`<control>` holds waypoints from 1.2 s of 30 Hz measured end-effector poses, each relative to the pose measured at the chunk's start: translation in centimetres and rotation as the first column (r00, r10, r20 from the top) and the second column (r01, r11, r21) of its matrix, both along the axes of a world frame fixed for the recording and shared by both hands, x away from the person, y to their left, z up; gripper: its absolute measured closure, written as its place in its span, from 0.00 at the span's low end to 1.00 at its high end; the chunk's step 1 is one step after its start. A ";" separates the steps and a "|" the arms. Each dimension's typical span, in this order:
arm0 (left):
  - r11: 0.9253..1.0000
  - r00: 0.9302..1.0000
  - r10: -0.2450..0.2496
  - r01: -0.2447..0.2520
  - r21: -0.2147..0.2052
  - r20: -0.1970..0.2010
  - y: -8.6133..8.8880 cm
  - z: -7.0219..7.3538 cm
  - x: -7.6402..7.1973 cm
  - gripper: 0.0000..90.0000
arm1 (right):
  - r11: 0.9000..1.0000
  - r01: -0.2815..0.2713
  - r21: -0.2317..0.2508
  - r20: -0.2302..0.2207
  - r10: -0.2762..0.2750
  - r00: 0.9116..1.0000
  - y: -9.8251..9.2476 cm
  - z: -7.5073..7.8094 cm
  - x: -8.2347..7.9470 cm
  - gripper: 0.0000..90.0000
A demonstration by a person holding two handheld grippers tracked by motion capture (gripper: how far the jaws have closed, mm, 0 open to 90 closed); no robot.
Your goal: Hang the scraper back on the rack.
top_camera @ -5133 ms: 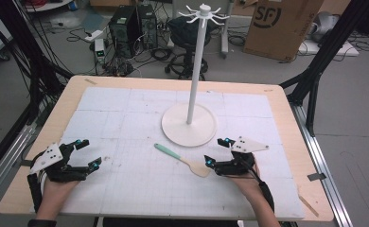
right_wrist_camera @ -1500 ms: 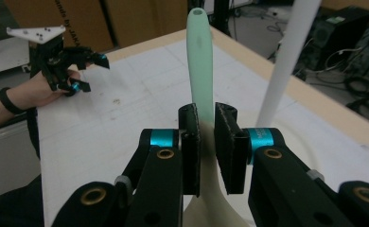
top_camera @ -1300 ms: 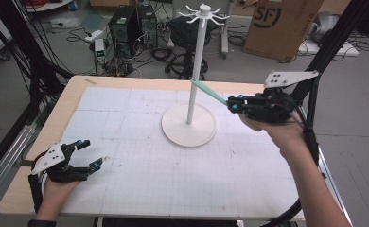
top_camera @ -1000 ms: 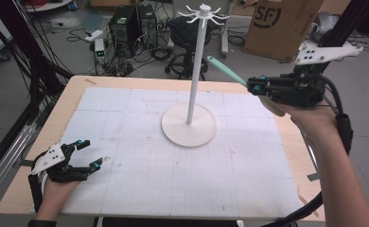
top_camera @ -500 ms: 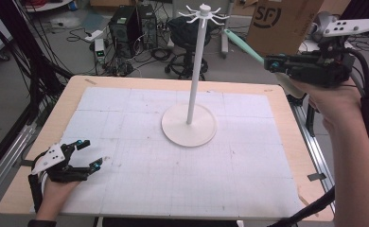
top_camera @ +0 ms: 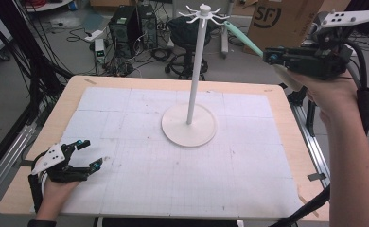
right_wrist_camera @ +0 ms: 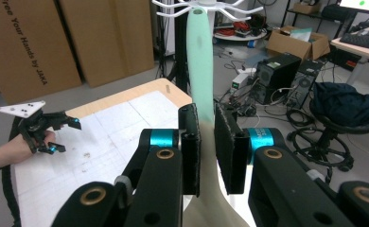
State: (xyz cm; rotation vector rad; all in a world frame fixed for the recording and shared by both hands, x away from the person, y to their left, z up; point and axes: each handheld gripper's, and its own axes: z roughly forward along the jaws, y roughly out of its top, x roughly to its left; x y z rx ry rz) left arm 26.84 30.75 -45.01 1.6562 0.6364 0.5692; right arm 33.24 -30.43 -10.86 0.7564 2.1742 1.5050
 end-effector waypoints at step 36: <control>1.000 1.000 -0.002 0.002 0.005 0.001 0.0 0.0 0.0 0.18 | 1.000 0.009 -0.016 -0.029 -0.010 1.000 1.6 -1.2 1.5 0.90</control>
